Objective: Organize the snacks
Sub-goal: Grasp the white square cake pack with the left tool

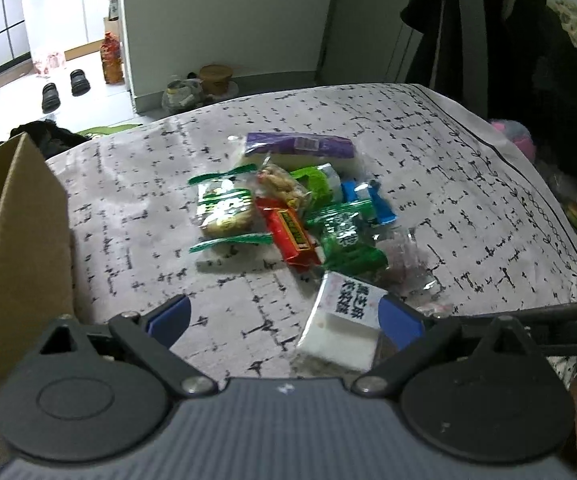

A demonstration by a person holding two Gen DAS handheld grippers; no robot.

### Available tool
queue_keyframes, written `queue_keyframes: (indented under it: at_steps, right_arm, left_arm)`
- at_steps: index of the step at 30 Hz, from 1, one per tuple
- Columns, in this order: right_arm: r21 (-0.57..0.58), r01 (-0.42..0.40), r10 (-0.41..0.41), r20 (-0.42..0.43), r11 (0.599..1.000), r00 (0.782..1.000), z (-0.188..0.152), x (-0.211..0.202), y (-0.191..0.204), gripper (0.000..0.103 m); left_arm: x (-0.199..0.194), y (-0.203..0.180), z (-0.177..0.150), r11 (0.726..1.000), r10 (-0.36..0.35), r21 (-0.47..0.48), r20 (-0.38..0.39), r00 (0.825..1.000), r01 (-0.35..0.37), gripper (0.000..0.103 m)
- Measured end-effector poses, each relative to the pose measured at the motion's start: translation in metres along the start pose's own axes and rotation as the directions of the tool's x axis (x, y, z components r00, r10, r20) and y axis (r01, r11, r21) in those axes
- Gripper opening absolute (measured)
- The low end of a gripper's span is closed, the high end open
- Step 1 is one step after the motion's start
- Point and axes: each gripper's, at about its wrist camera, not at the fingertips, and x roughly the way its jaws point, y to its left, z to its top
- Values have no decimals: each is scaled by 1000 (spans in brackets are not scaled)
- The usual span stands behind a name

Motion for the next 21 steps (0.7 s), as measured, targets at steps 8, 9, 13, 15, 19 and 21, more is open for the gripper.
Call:
queue_keyframes:
  at_steps: [8,9,13,15,19,21]
  right_arm:
    - [17,13,-13,8,1000,1000,-2,-9,-12,23]
    - [16,17,-18,7,1000,1000,-1,-9,-13,23]
    - [17,34,-34,-10,999,999,-4,-5,-14,27]
    - [5,41,-41,-7,999,999,-5,-4,-13,27]
    - [-7,50,-50,-10,999,999,-7,-6,-10,25]
    - [-3,39,-39,-12,999,999,-8,-7,-10,23]
  left_arm:
    - [17,-17,0,998,3,65,-14,1000,-2,101]
    - [21,-19,0,997,7,73,-21,1000,-5,100]
    - [28,-24,-4,997,6,73,-32,999,-3,98]
    - [32,-24,-7,998,18,61,-40,999,-16,97]
    - [42,-22,-15,999,13,42,-81,997,-10,79]
    - [40,-23,-17,998,25,55,-65,998,-21,68]
